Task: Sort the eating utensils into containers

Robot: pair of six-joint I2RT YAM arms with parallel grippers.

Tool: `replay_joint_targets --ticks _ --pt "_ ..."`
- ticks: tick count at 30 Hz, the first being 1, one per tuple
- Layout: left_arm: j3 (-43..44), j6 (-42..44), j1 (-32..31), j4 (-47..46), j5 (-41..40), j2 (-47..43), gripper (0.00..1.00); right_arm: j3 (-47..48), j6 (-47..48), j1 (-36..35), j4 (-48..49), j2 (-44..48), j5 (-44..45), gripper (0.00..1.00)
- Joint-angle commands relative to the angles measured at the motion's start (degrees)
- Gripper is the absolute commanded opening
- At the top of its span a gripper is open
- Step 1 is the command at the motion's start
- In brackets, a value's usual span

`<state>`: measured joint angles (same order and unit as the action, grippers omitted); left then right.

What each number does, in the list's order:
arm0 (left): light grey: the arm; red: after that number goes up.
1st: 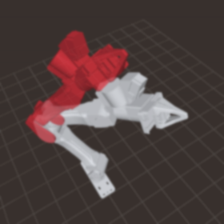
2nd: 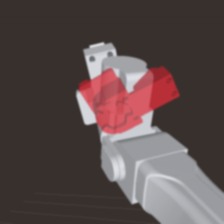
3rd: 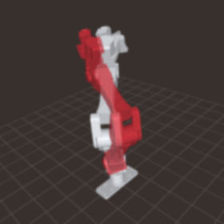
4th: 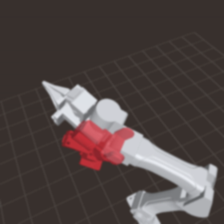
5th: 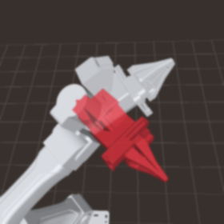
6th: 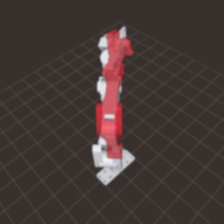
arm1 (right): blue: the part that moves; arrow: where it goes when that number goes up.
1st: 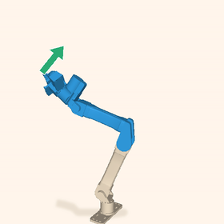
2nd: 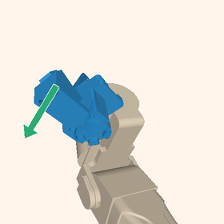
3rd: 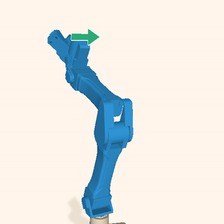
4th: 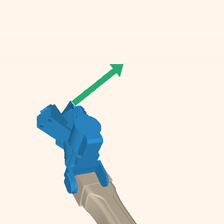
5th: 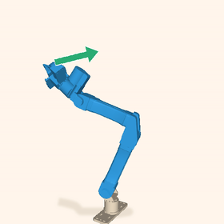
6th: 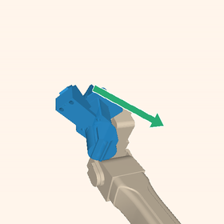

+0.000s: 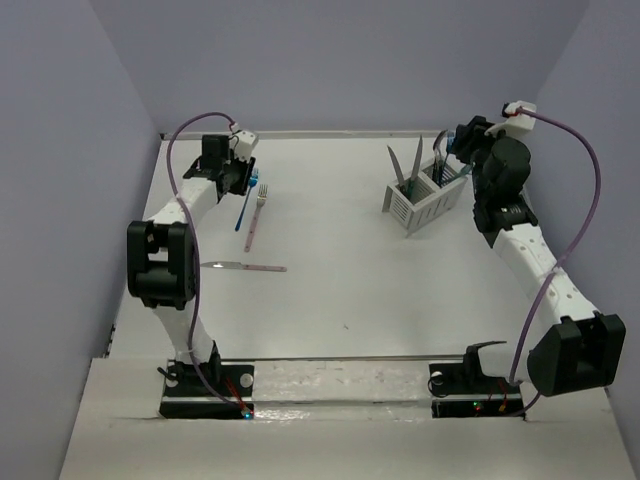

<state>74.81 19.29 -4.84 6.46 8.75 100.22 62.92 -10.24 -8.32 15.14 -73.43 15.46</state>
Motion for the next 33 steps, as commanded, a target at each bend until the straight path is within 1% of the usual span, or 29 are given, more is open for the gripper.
replay_joint_targets --ticks 1,2,5,9,14,20,23,24,27,30,32,33 --pt "8.6 0.6 -0.1 6.9 -1.1 8.4 0.42 0.2 -3.6 -0.3 -4.9 2.5 -8.3 0.52" --pt "10.6 0.4 -0.2 7.3 -1.3 9.6 0.42 -0.2 -3.6 -0.3 -5.3 2.8 -8.9 0.52" --pt "12.6 0.3 -0.3 8.5 -2.2 13.5 0.42 -1.4 -3.5 -0.3 -6.1 2.9 -8.9 0.52" --pt "15.3 0.7 -1.0 9.2 -3.3 16.7 0.48 -2.4 -3.4 -0.3 -6.8 2.5 -9.2 0.52" --pt "17.6 0.5 -1.3 10.9 -3.3 20.4 0.52 -2.9 -3.1 -0.8 -7.0 2.1 -9.7 0.52" --pt "23.3 -0.4 -1.3 14.3 -4.7 27.5 0.51 -3.0 -3.2 -0.8 -7.6 2.8 -10.0 0.52" --pt "24.0 -0.8 -1.3 15.7 -3.1 29.0 0.39 -3.1 -2.9 -0.8 -7.8 3.5 -10.0 0.52" --pt "23.7 -1.0 -1.3 15.8 -2.8 29.1 0.24 -3.1 -2.9 -0.8 -7.9 3.7 -10.0 0.52" --pt "23.0 -1.3 -1.2 15.3 -2.8 28.6 0.00 -3.3 -2.9 -0.8 -8.0 4.3 -9.9 0.52" --pt "20.9 -2.1 -0.9 13.5 -2.6 26.7 0.00 -3.3 -3.2 -0.8 -8.1 5.2 -10.3 0.52" --pt "19.7 -3.4 -0.8 12.2 -2.5 23.8 0.00 -3.3 -3.3 -0.8 -8.4 5.8 -10.6 0.52" --pt "17.8 -4.0 -0.5 9.9 -2.3 20.6 0.00 -3.4 -3.6 -0.8 -8.4 6.0 -10.9 0.52"
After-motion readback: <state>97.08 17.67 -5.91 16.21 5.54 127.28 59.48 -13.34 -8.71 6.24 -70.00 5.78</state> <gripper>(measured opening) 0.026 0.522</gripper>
